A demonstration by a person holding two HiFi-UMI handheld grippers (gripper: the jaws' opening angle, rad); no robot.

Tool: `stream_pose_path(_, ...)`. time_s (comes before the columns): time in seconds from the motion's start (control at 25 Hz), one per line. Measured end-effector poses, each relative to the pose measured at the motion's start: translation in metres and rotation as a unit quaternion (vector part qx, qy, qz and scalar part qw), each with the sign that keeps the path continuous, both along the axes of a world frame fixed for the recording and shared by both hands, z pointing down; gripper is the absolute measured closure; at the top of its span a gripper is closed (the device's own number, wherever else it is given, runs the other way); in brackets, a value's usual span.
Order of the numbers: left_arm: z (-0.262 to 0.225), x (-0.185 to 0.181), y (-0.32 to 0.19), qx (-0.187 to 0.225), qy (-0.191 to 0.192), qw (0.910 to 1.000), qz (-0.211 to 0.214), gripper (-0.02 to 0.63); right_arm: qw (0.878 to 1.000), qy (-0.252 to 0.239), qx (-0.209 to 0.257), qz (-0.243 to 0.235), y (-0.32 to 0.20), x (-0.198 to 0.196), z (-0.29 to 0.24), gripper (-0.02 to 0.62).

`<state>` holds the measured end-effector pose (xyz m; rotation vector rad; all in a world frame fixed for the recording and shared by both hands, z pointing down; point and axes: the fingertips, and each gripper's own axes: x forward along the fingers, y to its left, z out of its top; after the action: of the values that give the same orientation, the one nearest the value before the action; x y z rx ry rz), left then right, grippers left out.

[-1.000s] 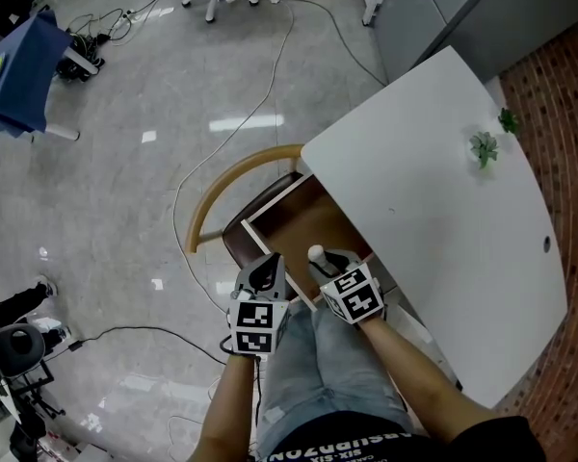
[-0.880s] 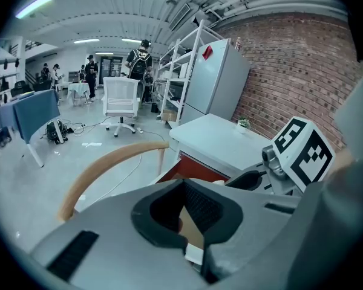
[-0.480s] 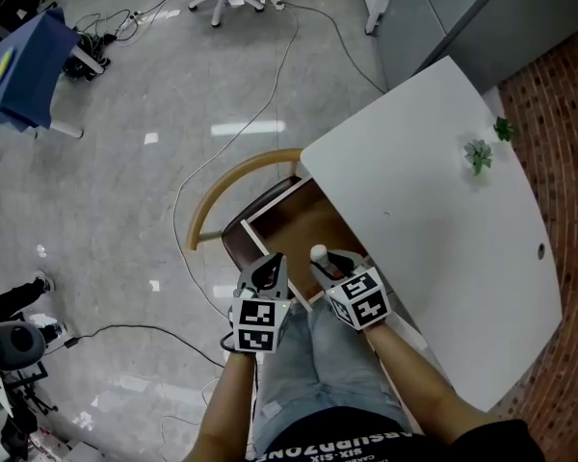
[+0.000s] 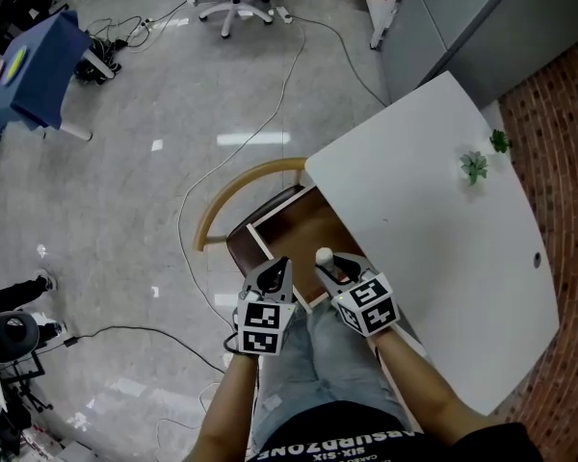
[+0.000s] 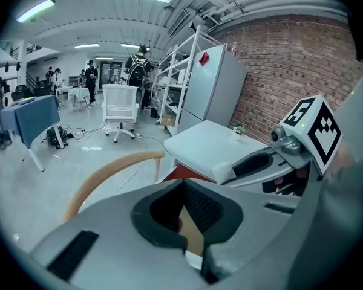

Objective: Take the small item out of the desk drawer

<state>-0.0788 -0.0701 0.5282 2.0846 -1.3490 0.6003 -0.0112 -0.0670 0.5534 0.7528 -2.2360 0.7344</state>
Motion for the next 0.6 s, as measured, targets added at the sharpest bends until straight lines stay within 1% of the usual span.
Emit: stream_pose_path(0.6, -0.038, 0.006, 0.012, 0.024, 0.009, 0.9997, 0.006, 0.609, 0.999, -0.015, 0.044, 0.009, 0.005, 0.0, -0.051, 0.468)
